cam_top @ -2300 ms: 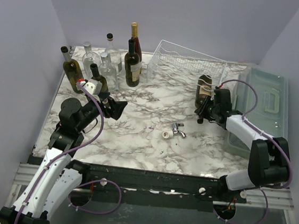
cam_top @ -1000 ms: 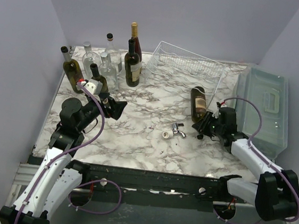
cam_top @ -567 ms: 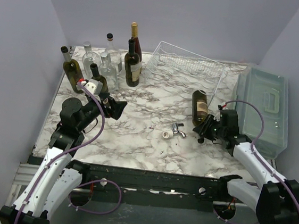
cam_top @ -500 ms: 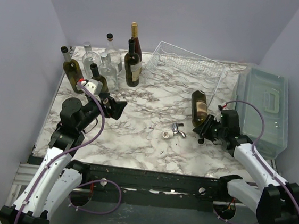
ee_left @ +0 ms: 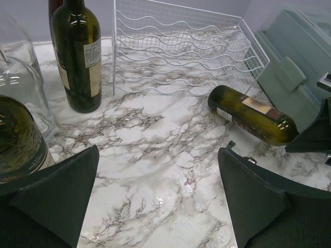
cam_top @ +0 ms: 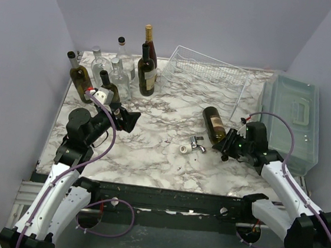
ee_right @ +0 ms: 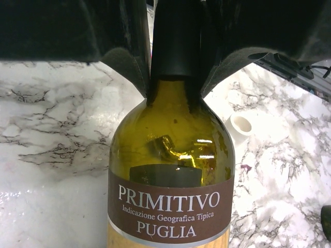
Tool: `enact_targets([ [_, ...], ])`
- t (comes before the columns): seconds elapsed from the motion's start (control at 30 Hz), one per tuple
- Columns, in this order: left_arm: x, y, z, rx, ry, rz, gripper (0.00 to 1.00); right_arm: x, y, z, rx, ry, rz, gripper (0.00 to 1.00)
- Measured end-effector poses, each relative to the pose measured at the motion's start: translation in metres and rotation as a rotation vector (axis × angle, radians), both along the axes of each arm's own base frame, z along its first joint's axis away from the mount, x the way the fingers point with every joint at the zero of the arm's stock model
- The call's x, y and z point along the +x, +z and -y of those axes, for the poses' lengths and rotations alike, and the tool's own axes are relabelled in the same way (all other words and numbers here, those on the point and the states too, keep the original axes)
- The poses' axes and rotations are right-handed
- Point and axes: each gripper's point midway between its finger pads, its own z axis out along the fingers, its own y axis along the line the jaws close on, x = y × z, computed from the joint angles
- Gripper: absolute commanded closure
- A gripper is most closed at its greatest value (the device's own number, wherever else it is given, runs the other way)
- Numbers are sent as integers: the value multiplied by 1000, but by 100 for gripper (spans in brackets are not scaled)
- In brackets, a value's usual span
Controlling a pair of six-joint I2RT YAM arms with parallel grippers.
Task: Take the wine bottle off the wine rack
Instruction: Pick up the wine bottle from the wine rack.
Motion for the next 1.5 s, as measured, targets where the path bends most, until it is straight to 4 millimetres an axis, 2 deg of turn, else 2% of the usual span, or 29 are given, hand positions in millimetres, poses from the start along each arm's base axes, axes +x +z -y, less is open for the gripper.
enact_targets([
  [0.27, 0, 0, 0, 0, 0, 0, 1, -9, 7, -2, 16, 26, -3, 100],
  [0.57, 0, -1, 1, 4, -6, -2, 1, -4, 37, -13, 41, 115, 82, 100],
  [0.8, -8, -2, 12, 19, -89, 8, 1, -6, 52, -20, 45, 207, 99, 100],
  [0.93, -15, -1, 20, 23, -157, 15, 1, -7, 57, -22, 18, 280, 95, 100],
  [1.3, -29, 0, 36, 15, -283, 23, 1, 12, 101, -29, -64, 514, 200, 100],
  [1.5, -37, 0, 42, 12, -343, 36, 1, 17, 110, -29, -130, 679, 206, 100],
])
